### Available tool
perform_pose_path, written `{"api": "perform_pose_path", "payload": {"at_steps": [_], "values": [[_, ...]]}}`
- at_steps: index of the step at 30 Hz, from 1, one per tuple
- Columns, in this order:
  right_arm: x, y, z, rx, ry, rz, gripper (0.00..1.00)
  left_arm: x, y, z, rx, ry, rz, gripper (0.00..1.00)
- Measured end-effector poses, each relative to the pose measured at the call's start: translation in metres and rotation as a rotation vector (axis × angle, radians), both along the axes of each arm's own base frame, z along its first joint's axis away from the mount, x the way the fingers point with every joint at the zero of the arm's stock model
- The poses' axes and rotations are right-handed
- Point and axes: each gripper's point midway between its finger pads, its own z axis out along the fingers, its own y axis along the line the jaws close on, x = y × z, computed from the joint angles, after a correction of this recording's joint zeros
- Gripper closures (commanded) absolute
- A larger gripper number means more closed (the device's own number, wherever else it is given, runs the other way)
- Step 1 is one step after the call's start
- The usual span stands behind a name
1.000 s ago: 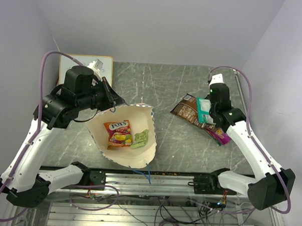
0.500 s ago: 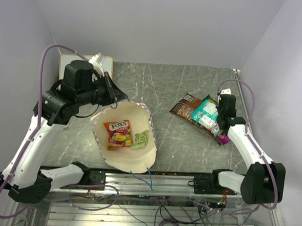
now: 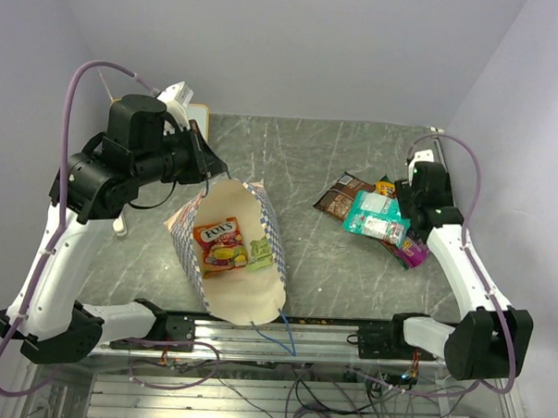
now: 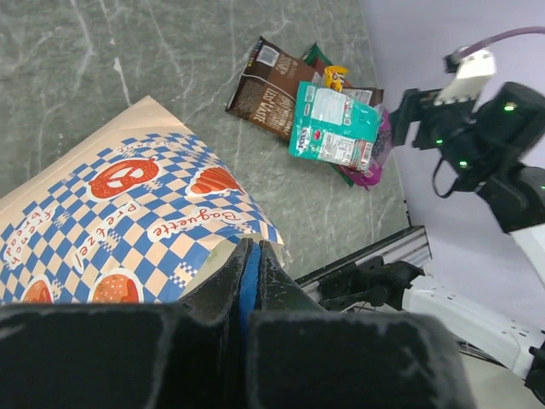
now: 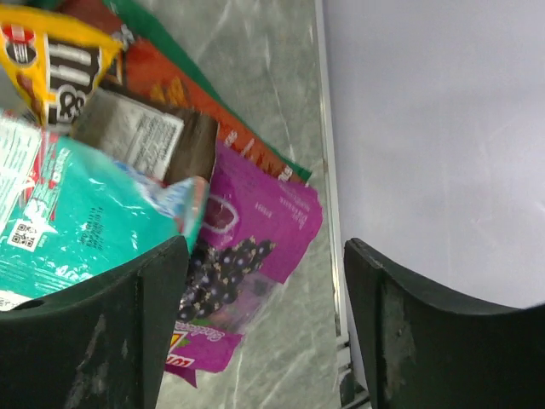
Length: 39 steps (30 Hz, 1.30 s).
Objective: Take the snacks out of the paper bag
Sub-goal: Place the snack at the center of the board, then adjust the paper bag at the center of the board.
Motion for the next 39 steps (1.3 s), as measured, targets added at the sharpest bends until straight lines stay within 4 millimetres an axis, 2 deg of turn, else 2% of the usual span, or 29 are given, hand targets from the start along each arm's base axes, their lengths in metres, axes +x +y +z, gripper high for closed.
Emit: {"api": "perform_pose_path", "payload": {"at_steps": [3, 6, 9, 11, 15, 19, 25, 29, 32, 35, 39], "values": [[0.009, 0.012, 0.03, 0.03, -0.057, 0.035, 0.12, 0.0, 0.006, 0.0, 0.026, 0.001, 0.025, 0.93], [0.017, 0.037, 0.058, 0.078, -0.115, 0.108, 0.07, 0.0, 0.015, 0.001, 0.057, -0.01, 0.051, 0.93], [0.022, 0.085, 0.08, 0.15, -0.162, 0.248, 0.02, 0.0, 0.024, 0.004, 0.088, -0.027, 0.077, 0.93], [0.019, 0.121, 0.083, 0.211, -0.167, 0.356, 0.01, -0.001, 0.031, 0.005, 0.114, -0.032, 0.096, 0.93], [0.007, 0.184, 0.077, 0.368, -0.145, 0.523, 0.0, 0.003, 0.046, 0.008, 0.174, -0.047, 0.154, 0.93], [-0.004, 0.225, 0.068, 0.526, -0.113, 0.598, 0.0, 0.006, 0.06, 0.011, 0.23, -0.058, 0.208, 0.93], [-0.016, 0.246, 0.046, 0.621, -0.033, 0.623, 0.0, 0.018, 0.077, 0.03, 0.331, -0.113, 0.26, 0.93], [-0.027, 0.257, 0.032, 0.671, 0.005, 0.661, 0.0, 0.024, 0.078, 0.034, 0.383, -0.149, 0.239, 0.93], [-0.036, 0.268, 0.016, 0.731, 0.051, 0.678, 0.03, 0.025, 0.069, 0.022, 0.411, -0.141, 0.164, 0.93], [-0.046, 0.288, -0.001, 0.792, 0.121, 0.704, 0.05, 0.028, 0.049, -0.002, 0.402, -0.098, 0.064, 0.93], [-0.053, 0.307, -0.011, 0.846, 0.171, 0.739, 0.18, 0.039, 0.004, -0.053, 0.297, 0.009, -0.059, 0.93]]}}
